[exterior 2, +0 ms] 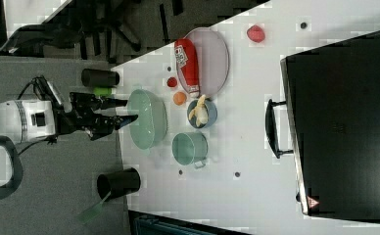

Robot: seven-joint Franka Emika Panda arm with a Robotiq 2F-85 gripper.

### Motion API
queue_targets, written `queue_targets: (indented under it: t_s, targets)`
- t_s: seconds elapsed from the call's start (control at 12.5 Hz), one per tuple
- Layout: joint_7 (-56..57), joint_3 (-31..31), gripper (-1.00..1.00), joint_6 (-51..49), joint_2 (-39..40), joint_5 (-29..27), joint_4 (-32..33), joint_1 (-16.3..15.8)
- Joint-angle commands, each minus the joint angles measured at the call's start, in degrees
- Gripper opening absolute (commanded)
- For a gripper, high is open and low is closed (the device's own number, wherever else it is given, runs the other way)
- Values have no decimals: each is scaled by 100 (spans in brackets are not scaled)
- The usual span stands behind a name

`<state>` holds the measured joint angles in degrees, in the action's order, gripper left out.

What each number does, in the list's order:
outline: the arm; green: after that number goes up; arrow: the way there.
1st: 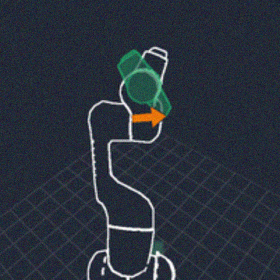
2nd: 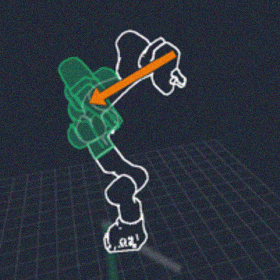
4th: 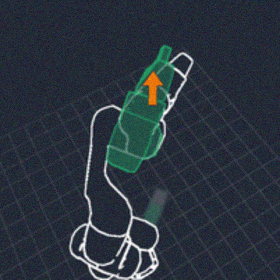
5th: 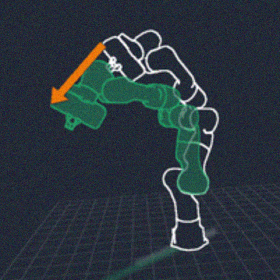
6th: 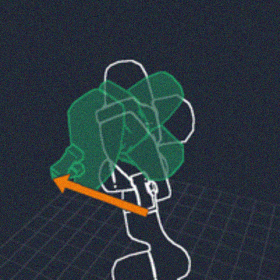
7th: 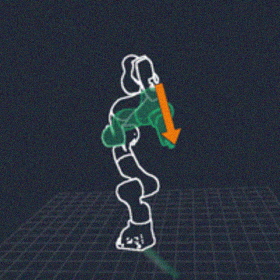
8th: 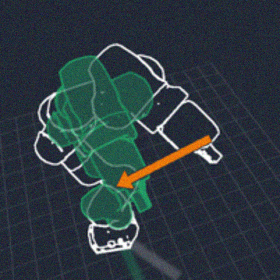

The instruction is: Flap open oven.

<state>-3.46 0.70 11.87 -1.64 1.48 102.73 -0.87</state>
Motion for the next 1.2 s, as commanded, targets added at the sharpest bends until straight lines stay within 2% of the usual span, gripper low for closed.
queue_targets:
  t_s: [0.08,0.24,0.4,0.48,0.96,1.04,1.2]
  targets:
    - [344,191,58,-1056,-1998,-97,848,116]
    - [344,191,99,-1055,-1997,-97,848,116]
    - [344,190,100,-1056,-1997,-97,849,116]
    - [344,190,90,-1055,-1997,-97,848,116]
    - [344,204,-55,-1057,-1987,-94,888,126]
    - [345,214,-65,-1058,-1977,-93,926,133]
    - [585,254,-65,-1057,-1976,-70,1089,146]
